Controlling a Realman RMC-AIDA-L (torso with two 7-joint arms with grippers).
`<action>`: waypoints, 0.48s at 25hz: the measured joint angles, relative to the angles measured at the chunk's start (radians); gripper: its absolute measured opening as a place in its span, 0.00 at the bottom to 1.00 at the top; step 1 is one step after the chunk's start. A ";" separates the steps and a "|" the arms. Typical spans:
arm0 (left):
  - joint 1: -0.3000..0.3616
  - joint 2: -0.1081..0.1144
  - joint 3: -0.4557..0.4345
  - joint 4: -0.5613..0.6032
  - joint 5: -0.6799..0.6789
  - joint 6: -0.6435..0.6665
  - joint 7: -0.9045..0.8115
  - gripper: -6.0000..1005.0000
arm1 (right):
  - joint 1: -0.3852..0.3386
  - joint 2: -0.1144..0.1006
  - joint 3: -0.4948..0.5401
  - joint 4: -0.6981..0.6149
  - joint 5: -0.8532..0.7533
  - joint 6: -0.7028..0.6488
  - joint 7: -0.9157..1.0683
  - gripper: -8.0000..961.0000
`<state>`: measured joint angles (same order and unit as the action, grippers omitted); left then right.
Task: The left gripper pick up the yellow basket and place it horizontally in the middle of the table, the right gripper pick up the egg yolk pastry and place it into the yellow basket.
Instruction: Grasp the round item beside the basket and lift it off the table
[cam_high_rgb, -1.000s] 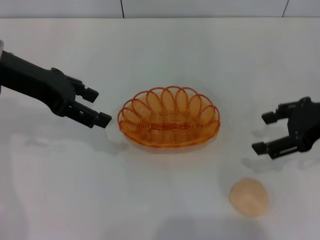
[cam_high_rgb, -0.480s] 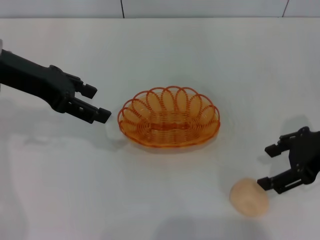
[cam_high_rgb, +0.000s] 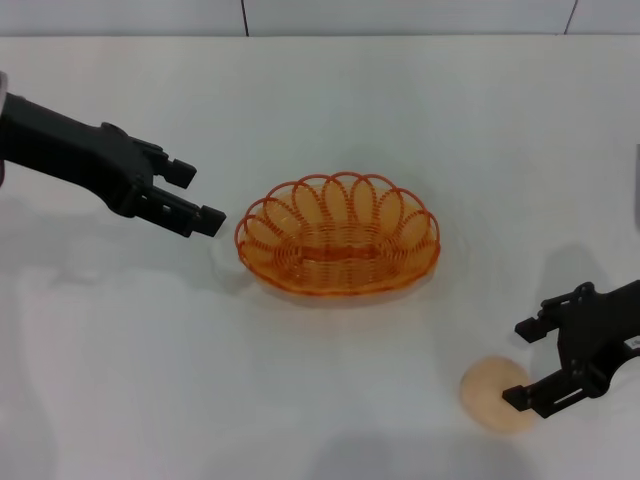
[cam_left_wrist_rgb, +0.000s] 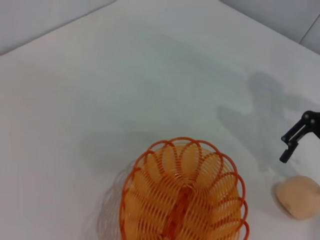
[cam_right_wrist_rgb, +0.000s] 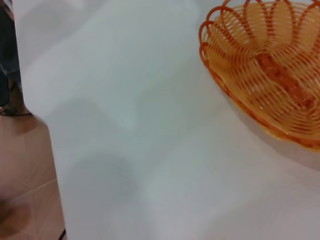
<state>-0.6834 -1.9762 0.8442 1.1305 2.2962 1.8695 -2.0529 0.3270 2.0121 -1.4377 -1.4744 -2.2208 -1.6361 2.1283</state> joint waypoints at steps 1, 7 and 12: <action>0.000 0.000 0.000 -0.001 -0.001 -0.002 0.000 0.88 | 0.000 0.000 -0.007 0.003 0.000 0.006 0.000 0.82; 0.000 0.000 -0.001 -0.003 -0.001 -0.007 0.000 0.88 | -0.002 0.000 -0.027 0.013 0.000 0.026 0.000 0.82; -0.001 0.001 -0.001 -0.003 -0.002 -0.010 0.000 0.88 | -0.002 0.000 -0.041 0.016 0.000 0.035 0.001 0.81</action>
<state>-0.6842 -1.9756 0.8436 1.1274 2.2937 1.8592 -2.0525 0.3251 2.0126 -1.4791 -1.4585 -2.2212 -1.6013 2.1291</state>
